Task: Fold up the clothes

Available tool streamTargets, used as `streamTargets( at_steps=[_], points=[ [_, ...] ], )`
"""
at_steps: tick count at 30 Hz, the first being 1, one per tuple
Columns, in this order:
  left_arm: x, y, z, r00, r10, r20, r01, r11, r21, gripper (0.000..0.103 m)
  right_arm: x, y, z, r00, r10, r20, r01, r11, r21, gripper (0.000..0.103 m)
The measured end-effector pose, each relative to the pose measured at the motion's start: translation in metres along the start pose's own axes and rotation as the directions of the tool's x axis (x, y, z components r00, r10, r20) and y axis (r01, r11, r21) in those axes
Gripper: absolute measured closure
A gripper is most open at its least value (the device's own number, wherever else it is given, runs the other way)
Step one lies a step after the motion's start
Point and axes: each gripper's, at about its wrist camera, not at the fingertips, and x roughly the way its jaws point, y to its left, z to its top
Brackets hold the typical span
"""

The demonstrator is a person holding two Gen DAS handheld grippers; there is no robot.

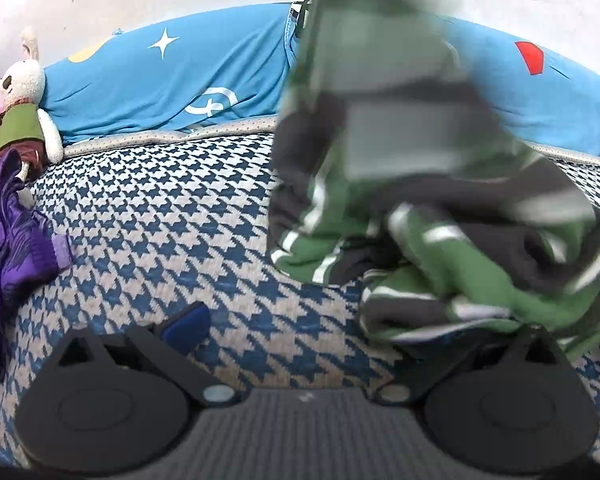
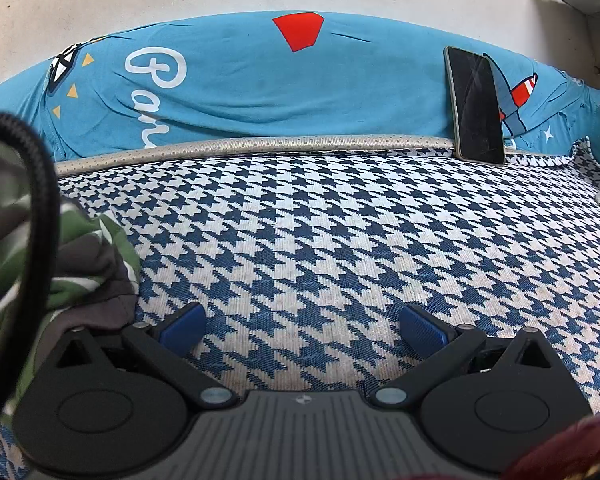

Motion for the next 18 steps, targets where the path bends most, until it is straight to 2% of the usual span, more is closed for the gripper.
streamTargets(
  at_steps=[18],
  points=[
    [0.0017,0.0024,-0.0018,1.0,0.002,0.008,-0.002,1.0,-0.004,0.0,0.0,0.0,-0.0004,1.0,0.0,0.0,0.0,1.0,-0.001,0.0]
  ],
)
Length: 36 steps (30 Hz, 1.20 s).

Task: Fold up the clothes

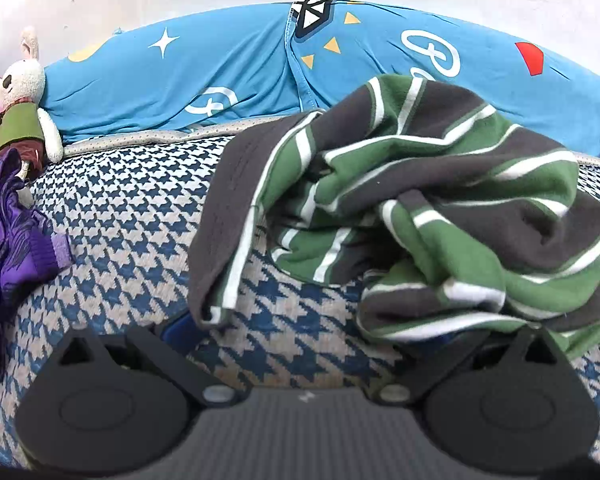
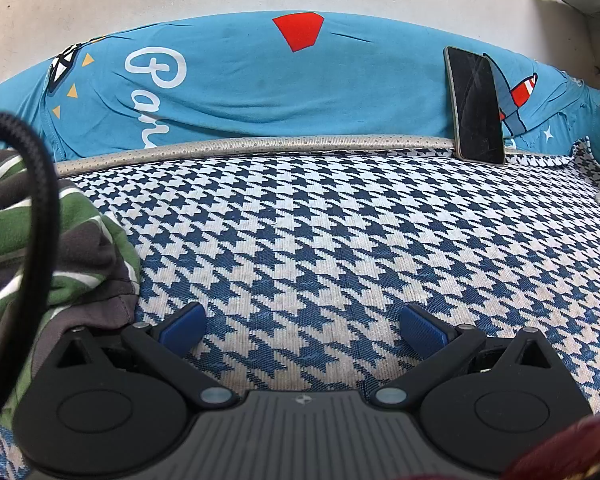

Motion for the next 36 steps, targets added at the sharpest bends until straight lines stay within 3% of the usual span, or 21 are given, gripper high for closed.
streamTargets(
  at_steps=[36],
  points=[
    [0.0004,0.0006,-0.0003,1.0,0.015,0.0,-0.015,1.0,-0.012,0.0,-0.0001,-0.0003,0.0001,1.0,0.0,0.0,0.0,1.0,-0.001,0.0]
  ],
)
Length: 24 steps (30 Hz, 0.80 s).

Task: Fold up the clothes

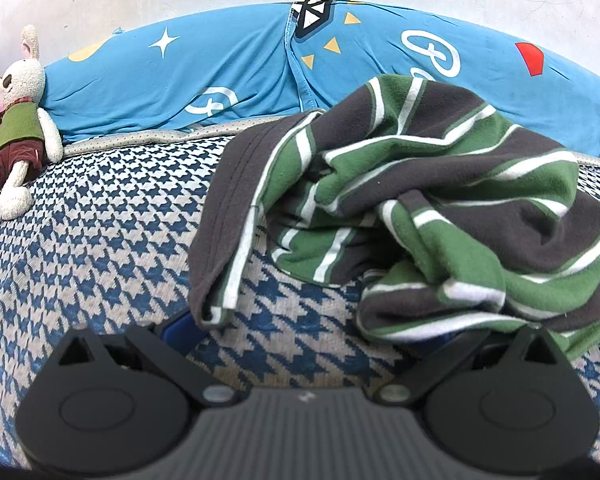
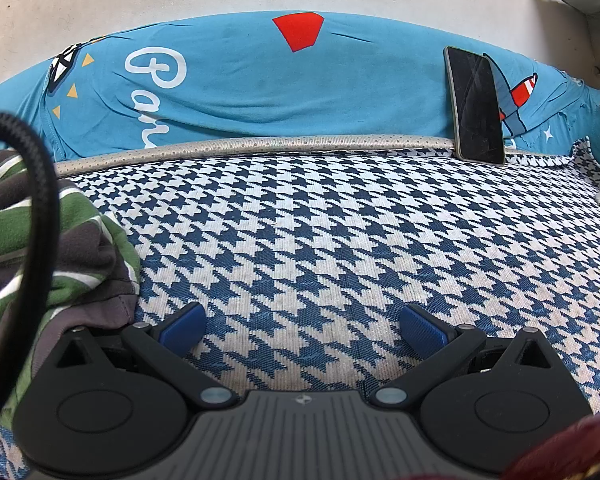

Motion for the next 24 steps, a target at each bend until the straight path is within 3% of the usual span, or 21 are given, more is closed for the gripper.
streamTargets(
  at_steps=[24],
  points=[
    [0.0007,0.0007,0.0,1.0,0.004,0.001,-0.004,1.0,-0.004,0.0,-0.0001,0.0,0.0,1.0,0.0,0.0,0.0,1.0,-0.001,0.0]
  ],
)
